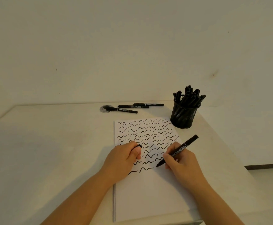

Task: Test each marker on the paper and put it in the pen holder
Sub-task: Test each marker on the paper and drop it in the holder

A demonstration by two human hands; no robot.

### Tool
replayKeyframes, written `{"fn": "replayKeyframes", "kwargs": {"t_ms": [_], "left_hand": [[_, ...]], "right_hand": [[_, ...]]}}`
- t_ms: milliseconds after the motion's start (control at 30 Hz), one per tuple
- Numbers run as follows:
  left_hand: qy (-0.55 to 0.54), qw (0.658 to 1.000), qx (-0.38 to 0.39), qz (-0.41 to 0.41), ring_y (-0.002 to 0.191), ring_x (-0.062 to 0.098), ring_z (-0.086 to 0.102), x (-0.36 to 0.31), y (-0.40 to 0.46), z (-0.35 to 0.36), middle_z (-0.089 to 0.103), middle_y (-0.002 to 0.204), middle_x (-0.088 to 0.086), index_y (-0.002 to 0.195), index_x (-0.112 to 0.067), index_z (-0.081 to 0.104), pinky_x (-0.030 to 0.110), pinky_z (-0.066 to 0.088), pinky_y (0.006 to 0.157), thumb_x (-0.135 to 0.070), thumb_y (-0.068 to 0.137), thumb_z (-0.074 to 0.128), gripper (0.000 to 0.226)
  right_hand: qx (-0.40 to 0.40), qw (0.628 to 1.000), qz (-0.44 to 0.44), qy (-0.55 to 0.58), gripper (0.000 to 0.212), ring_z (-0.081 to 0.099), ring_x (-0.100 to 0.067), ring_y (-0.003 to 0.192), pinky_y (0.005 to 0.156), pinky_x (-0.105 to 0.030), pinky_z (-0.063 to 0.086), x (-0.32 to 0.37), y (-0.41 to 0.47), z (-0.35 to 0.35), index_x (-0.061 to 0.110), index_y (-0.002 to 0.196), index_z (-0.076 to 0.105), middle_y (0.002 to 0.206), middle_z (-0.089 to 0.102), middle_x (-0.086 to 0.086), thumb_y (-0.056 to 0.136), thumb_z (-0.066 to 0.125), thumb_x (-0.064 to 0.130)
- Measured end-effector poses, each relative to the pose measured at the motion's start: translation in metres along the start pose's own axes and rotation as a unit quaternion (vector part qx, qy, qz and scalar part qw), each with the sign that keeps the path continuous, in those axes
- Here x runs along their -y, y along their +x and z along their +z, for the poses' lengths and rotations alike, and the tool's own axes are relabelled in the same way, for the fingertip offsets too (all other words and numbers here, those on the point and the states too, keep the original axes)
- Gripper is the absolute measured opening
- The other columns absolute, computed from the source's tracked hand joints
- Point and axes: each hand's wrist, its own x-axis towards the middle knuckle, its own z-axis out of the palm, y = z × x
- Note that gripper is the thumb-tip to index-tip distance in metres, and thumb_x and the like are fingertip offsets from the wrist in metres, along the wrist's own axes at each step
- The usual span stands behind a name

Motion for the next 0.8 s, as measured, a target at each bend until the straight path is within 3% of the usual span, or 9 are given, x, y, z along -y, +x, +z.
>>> {"fn": "replayKeyframes", "kwargs": {"t_ms": [133,233,333,433,500,567,667,800], "left_hand": [[0.002,1.000,0.003,-0.003,0.069,0.001,0.057,0.001,0.001,0.000,0.061,0.068,-0.018,0.070,-0.034,0.048,0.022,0.046,0.068,-0.026,0.096,0.037,0.029],[-0.002,1.000,0.003,-0.005,0.069,0.001,0.057,0.001,0.000,0.000,0.062,0.068,-0.017,0.070,-0.034,0.049,0.023,0.046,0.068,-0.026,0.096,0.037,0.030],[-0.007,1.000,0.001,-0.003,0.068,0.001,0.058,0.001,0.001,0.000,0.063,0.068,-0.017,0.070,-0.034,0.049,0.025,0.047,0.068,-0.026,0.096,0.038,0.029],[-0.026,1.000,-0.004,0.001,0.065,0.003,0.058,0.001,0.000,-0.001,0.063,0.065,-0.014,0.074,-0.036,0.049,0.028,0.049,0.066,-0.027,0.096,0.039,0.025],[-0.037,0.999,-0.011,0.013,0.060,0.006,0.057,0.001,0.000,-0.002,0.062,0.062,-0.016,0.076,-0.041,0.048,0.028,0.048,0.062,-0.029,0.094,0.041,0.023],[-0.048,0.998,-0.023,0.025,0.057,0.009,0.055,0.000,-0.001,-0.004,0.062,0.067,-0.021,0.080,-0.046,0.047,0.026,0.046,0.058,-0.031,0.093,0.044,0.020],[-0.058,0.997,-0.048,0.031,0.058,0.002,0.054,0.001,-0.001,-0.005,0.062,0.068,-0.020,0.083,-0.048,0.048,0.012,0.041,0.056,-0.031,0.091,0.049,0.019],[-0.048,0.997,-0.049,0.034,0.064,-0.009,0.053,0.002,0.000,-0.005,0.060,0.070,-0.021,0.090,-0.036,0.057,0.004,0.038,0.061,-0.027,0.090,0.053,0.010]], "right_hand": [[-0.025,0.999,0.000,-0.042,0.017,0.047,-0.009,0.050,0.050,-0.020,0.038,-0.002,0.001,0.000,0.023,0.069,0.052,0.057,0.060,-0.007,0.084,0.057,0.018],[-0.052,0.998,0.007,-0.045,0.018,0.041,-0.007,0.047,0.049,-0.024,0.034,-0.003,0.000,-0.002,0.020,0.067,0.050,0.053,0.052,-0.001,0.083,0.056,0.014],[-0.094,0.991,0.013,-0.092,0.022,0.046,-0.014,0.051,0.051,-0.032,0.035,-0.005,0.000,-0.005,0.023,0.065,0.046,0.054,0.055,-0.003,0.082,0.056,0.015],[-0.177,0.981,0.011,-0.081,0.023,0.053,-0.008,0.055,0.050,-0.026,0.036,-0.004,0.000,-0.009,0.028,0.066,0.046,0.056,0.057,0.007,0.084,0.057,0.019],[-0.225,0.974,0.000,-0.005,0.017,0.057,-0.002,0.060,0.052,-0.018,0.039,0.000,0.004,-0.012,0.028,0.072,0.051,0.061,0.061,0.009,0.085,0.058,0.020],[-0.227,0.970,0.004,0.090,0.013,0.054,-0.001,0.051,0.051,-0.013,0.042,0.006,0.008,-0.013,0.025,0.077,0.056,0.056,0.060,0.009,0.085,0.060,0.016],[-0.183,0.956,0.019,0.230,0.014,0.046,-0.005,0.043,0.043,-0.015,0.040,0.017,0.017,-0.013,0.019,0.078,0.060,0.048,0.054,0.007,0.087,0.057,0.009],[-0.068,0.877,0.079,0.468,0.035,0.043,-0.011,0.044,0.038,-0.021,0.034,0.021,0.033,-0.004,0.015,0.071,0.066,0.047,0.048,-0.001,0.095,0.041,0.022]]}}
